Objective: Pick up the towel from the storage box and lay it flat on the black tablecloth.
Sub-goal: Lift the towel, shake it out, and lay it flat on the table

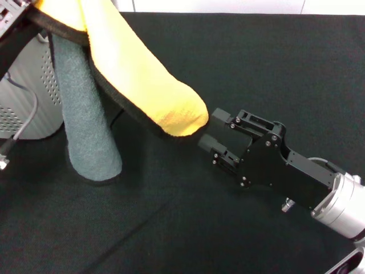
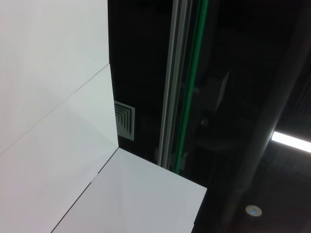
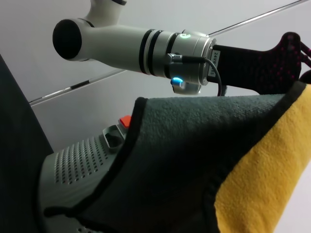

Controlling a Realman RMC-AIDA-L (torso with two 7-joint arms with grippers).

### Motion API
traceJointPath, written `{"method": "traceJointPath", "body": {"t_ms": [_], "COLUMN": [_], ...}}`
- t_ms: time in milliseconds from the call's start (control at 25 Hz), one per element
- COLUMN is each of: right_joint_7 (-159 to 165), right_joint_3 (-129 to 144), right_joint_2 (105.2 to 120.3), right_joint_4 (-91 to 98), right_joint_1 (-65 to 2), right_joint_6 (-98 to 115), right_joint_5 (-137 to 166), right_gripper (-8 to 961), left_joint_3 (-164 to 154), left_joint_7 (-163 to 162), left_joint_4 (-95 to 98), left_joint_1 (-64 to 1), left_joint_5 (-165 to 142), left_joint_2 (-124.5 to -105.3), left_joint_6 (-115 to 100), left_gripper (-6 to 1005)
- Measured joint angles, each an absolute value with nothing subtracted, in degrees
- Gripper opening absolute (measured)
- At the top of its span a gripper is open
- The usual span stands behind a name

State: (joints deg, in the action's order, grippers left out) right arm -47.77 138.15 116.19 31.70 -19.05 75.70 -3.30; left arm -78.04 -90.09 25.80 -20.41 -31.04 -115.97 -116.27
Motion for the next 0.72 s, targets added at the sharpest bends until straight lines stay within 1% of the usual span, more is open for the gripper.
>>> {"method": "traceJointPath", "body": {"t_ms": [720], "right_joint_7": [-49.19], "right_joint_3": [138.89], "right_joint_2": [116.18], "right_joint_4": [34.07], "right_joint_1": [-22.31], "right_joint_6": [74.28], "right_joint_5": [-3.43], "right_gripper": [457], "left_joint_3": [-78.06], "left_joint_7": [-89.81], "left_joint_4": [24.98], "left_joint_1": [-20.48], "left_joint_5": [-31.11], "left_joint_2": [-116.01], "left_joint_6": [-116.28], "left_gripper": [23]}}
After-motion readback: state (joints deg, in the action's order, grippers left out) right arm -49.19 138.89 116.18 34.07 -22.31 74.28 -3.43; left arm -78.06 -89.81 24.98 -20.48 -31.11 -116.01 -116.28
